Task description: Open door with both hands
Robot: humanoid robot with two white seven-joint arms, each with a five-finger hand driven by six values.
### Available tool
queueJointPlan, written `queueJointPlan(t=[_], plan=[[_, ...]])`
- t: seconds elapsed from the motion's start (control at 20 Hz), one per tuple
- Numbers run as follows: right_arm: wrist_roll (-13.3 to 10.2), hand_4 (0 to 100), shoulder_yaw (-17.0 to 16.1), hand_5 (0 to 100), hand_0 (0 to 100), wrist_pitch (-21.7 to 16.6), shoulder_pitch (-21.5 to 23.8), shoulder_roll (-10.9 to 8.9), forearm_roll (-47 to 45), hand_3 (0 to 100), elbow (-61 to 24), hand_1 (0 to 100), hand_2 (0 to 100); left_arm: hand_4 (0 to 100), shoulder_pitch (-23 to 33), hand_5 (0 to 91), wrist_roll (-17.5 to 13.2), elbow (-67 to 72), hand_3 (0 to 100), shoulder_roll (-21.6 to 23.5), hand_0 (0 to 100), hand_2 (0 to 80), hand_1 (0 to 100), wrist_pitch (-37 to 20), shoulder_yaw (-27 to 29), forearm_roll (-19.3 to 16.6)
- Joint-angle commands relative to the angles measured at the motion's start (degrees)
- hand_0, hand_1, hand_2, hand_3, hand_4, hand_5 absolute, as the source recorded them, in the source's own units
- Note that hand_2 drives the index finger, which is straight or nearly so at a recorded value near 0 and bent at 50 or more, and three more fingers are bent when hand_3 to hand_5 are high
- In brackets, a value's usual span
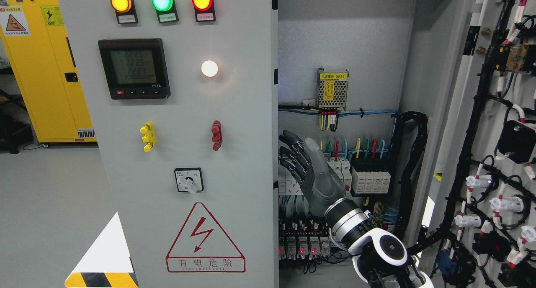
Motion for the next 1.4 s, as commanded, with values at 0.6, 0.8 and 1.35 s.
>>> queueJointPlan(t=[0.6,0.8,1.35], plan=[[4.13,0,0.01,0,22,0.12,-2.06,0.16,-1.31,0,3.90,8,0,0,-1.67,0.0,0.00,-0.88,6,-0.03,0,0.0,0,-0.01,0.00,0.02],[4.58,0,-0.43,0,22,0.12,-2.23,0.07,-1.75,0,4.08,8,0,0,-1.67,0.0,0.00,-0.79,5,-0.03,0,0.0,0,-0.01,0.00,0.02],[8.36,0,-1.13,0,22,0.04,-3.02,0.16,-1.84,0,5.48,8,0,0,-1.76,0.0,0.00,-0.79,6,-0.03,0,0.0,0,-0.01,0.00,0.02]])
